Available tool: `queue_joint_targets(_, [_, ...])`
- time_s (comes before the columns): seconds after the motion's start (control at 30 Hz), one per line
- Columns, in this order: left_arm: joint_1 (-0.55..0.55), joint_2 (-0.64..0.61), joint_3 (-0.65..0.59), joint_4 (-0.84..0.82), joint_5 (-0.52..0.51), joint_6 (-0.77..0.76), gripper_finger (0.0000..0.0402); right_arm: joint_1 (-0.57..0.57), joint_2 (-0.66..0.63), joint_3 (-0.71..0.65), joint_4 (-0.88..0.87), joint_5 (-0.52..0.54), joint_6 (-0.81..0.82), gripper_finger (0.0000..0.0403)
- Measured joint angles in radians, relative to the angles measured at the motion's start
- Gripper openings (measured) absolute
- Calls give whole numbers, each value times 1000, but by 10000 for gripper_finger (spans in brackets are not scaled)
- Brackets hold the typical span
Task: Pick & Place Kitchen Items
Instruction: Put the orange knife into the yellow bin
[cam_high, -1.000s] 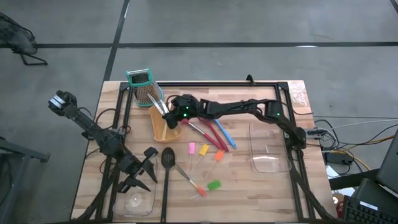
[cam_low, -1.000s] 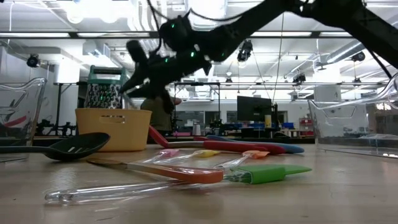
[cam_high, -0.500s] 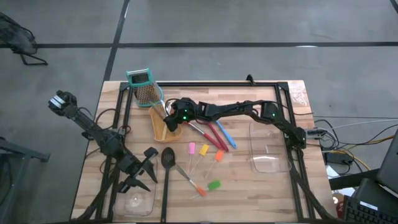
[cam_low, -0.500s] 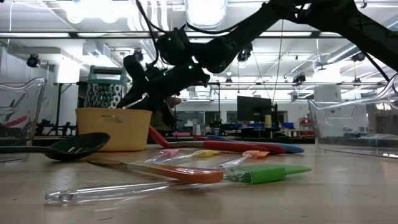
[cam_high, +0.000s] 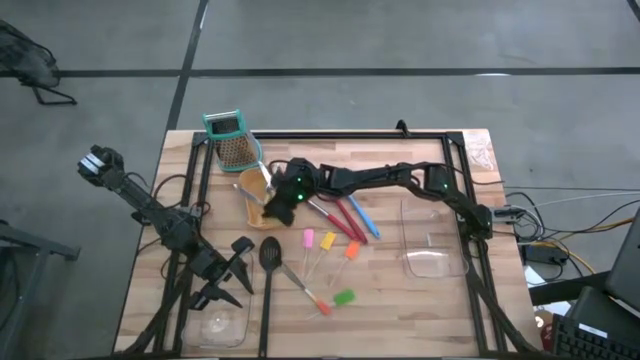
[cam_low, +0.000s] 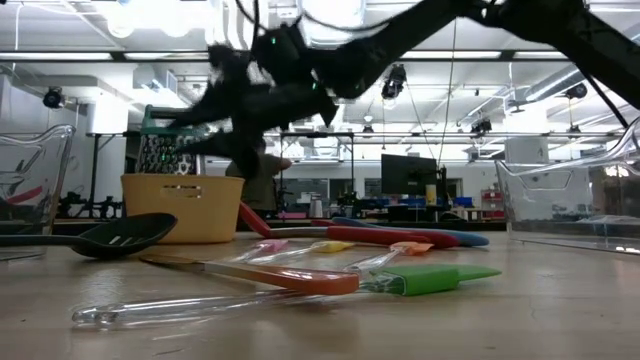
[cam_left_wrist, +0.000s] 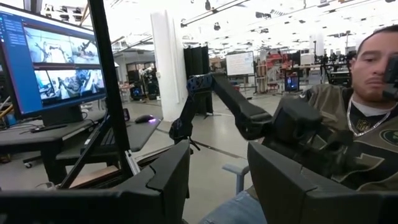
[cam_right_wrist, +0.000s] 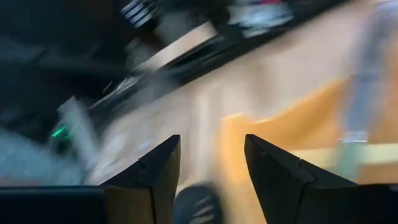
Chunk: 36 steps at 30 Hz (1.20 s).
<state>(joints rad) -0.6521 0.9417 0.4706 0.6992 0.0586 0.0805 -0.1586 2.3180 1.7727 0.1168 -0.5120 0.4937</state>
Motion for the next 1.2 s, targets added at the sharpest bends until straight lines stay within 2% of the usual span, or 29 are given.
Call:
queue_joint_targets(0.07, [0, 0, 0, 0, 0, 0, 170, 19, -20, 1, -58, -38, -65, 181])
queue_joint_targets(0.2, [0, 0, 0, -1, 0, 0, 170, 70, -56, 0, -265, -35, -187, 185])
queue_joint_targets(0.33, [0, 0, 0, -3, 0, -1, 170, 148, -103, 0, -538, -26, -266, 175])
queue_joint_targets(0.5, [0, 0, 0, -4, -11, 4, 170, 263, -108, -2, -707, 138, -237, 157])
queue_joint_targets(0.77, [0, 0, 0, -4, -60, 4, 170, 402, -108, -1, -742, 330, -121, 130])
queue_joint_targets(0.87, [0, 0, 0, -4, -60, 4, 170, 432, -108, -1, -741, 344, -74, 121])
queue_joint_targets(0.93, [0, 0, 0, -4, -60, 4, 170, 456, -108, -2, -737, 393, -41, 120])
queue_joint_targets(1.07, [0, 0, 0, -4, -60, 3, 170, 503, -108, -3, -728, 543, 12, 135])
queue_joint_targets(1.2, [0, 0, 0, -4, -60, 3, 170, 529, -106, -8, -724, 619, 60, 168])
